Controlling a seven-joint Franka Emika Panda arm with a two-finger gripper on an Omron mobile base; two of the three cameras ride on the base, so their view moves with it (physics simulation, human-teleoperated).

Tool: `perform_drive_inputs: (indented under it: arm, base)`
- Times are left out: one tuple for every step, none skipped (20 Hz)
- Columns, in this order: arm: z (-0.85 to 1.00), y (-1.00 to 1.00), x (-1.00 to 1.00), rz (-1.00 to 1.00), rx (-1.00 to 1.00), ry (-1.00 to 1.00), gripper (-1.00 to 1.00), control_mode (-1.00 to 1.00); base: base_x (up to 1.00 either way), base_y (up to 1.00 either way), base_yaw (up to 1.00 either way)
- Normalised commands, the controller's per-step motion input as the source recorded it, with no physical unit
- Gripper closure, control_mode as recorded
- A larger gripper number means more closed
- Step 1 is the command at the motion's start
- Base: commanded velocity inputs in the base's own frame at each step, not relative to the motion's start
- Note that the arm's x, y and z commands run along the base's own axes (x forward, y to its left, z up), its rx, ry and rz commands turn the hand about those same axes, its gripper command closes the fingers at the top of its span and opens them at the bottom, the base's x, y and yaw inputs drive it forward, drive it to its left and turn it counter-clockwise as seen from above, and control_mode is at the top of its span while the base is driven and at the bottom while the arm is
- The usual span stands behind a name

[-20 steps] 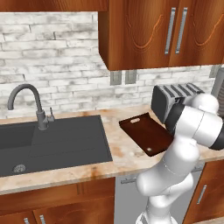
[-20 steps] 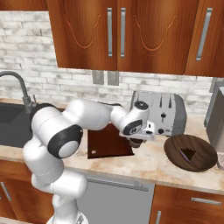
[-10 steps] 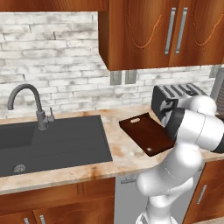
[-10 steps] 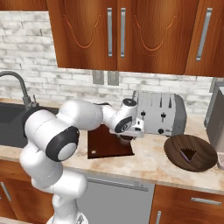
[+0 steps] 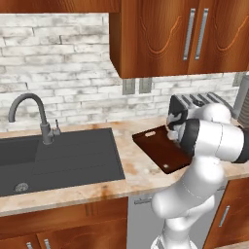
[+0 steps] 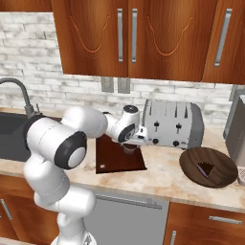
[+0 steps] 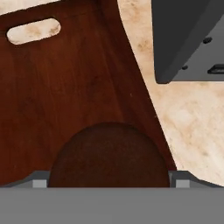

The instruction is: Place the bowl with cake and the cupcake onto the tray.

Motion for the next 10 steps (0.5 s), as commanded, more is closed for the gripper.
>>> perform_drive_inputs:
  arm:
    - [0.00,0.25,0.47,0.00,0.00,0.00,1.00,-1.00]
    - [0.00,0.24,0.48,0.00,0.00,0.00,1.00,-1.00]
    - [0.00,0.25,0.49,0.00,0.00,0.00,1.00,-1.00]
    - [0.00,0.25,0.46,0.00,0.00,0.00,1.00,-1.00]
    - [0.00,0.25,0.44,0.00,0.00,0.00,1.00,-1.00]
    - [0.00,0.25,0.37,0.00,0.00,0.00,1.00,-1.00]
    - [-0.01,0.24,0.34,0.00,0.00,0.00,1.00,-1.00]
    - [-0.01,0.23,0.33,0.00,0.00,0.00,1.00,-1.00]
    - [-0.03,0.23,0.32,0.00,0.00,0.00,1.00,-1.00]
    - [-0.02,0.22,0.31,0.00,0.00,0.00,1.00,-1.00]
  base:
    - [0.00,0.00,0.00]
    - [0.00,0.00,0.00]
    - [0.00,0.00,0.00]
    - [0.00,0.00,0.00]
    - [0.00,0.00,0.00]
    - [0.00,0.00,0.00]
    - [0.00,0.00,0.00]
    - [0.00,0.00,0.00]
    - [0.00,0.00,0.00]
    - [0.00,0.00,0.00]
